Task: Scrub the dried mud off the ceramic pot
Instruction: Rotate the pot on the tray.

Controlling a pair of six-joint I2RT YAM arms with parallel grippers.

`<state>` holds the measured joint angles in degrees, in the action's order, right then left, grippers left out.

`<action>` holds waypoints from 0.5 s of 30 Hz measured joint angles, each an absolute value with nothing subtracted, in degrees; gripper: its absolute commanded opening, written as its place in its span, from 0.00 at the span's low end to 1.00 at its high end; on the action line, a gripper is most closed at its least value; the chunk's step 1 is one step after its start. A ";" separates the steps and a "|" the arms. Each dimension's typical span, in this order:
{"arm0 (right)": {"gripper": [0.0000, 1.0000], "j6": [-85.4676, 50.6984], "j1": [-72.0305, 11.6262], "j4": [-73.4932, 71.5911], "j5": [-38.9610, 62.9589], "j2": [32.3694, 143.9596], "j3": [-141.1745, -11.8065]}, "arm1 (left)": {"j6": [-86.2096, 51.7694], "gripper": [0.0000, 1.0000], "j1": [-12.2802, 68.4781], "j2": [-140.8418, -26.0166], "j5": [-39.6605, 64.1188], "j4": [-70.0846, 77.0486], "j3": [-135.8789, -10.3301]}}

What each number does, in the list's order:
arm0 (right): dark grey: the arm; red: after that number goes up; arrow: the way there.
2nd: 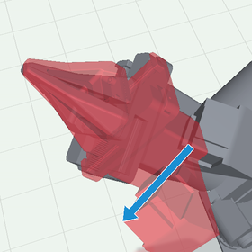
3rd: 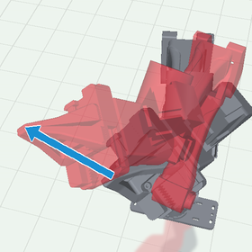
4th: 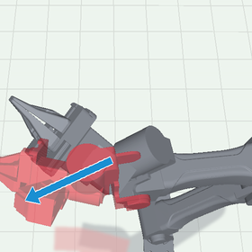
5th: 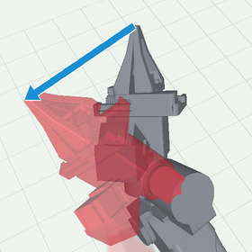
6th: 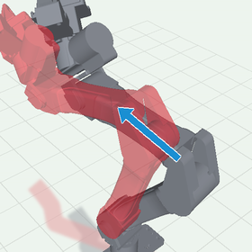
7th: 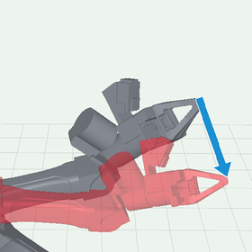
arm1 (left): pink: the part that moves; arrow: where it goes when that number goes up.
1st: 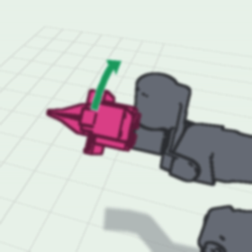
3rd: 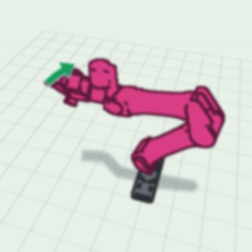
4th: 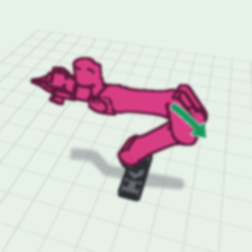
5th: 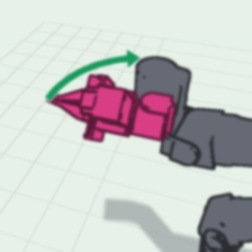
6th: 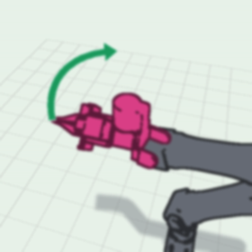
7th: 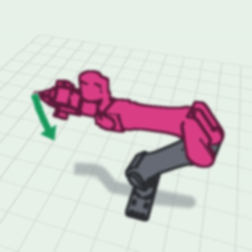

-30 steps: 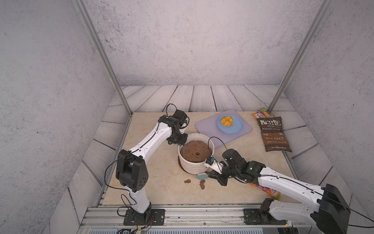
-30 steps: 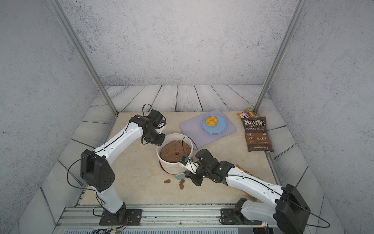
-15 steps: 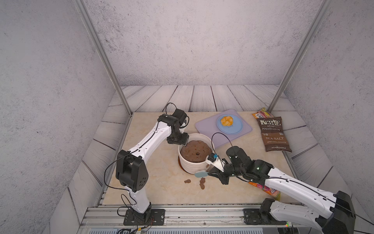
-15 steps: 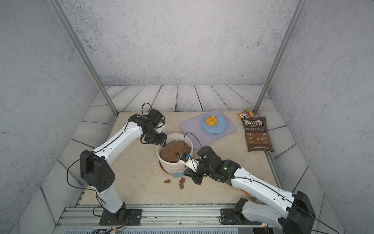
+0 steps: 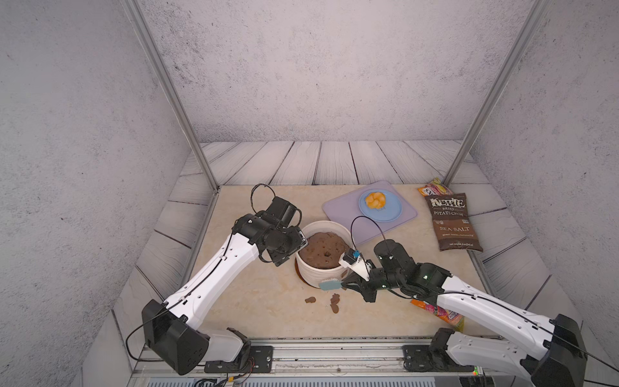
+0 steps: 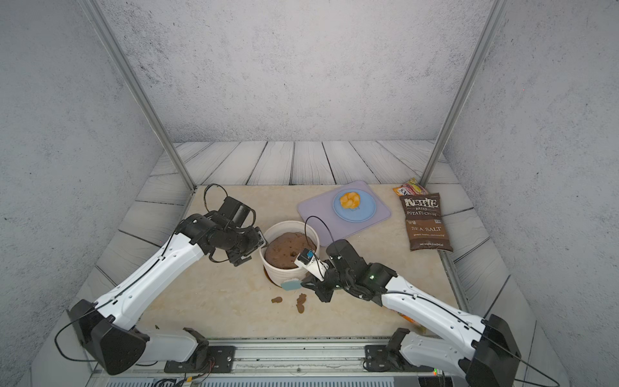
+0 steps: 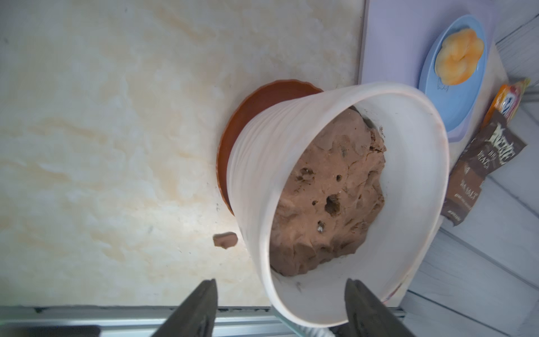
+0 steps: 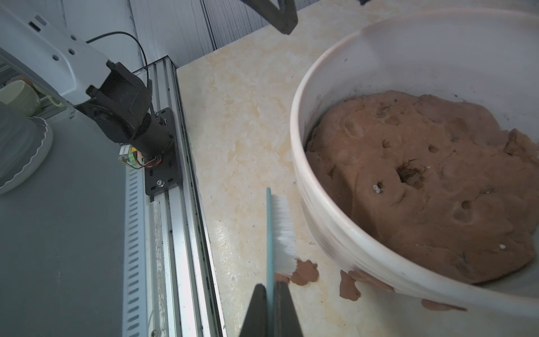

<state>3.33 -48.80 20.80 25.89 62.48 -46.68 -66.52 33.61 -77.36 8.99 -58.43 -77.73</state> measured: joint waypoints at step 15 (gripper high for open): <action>0.00 2.57 -48.80 22.00 25.76 61.36 -47.29 | -83.83 0.49 40.80 -83.81 8.03 -60.69 -77.08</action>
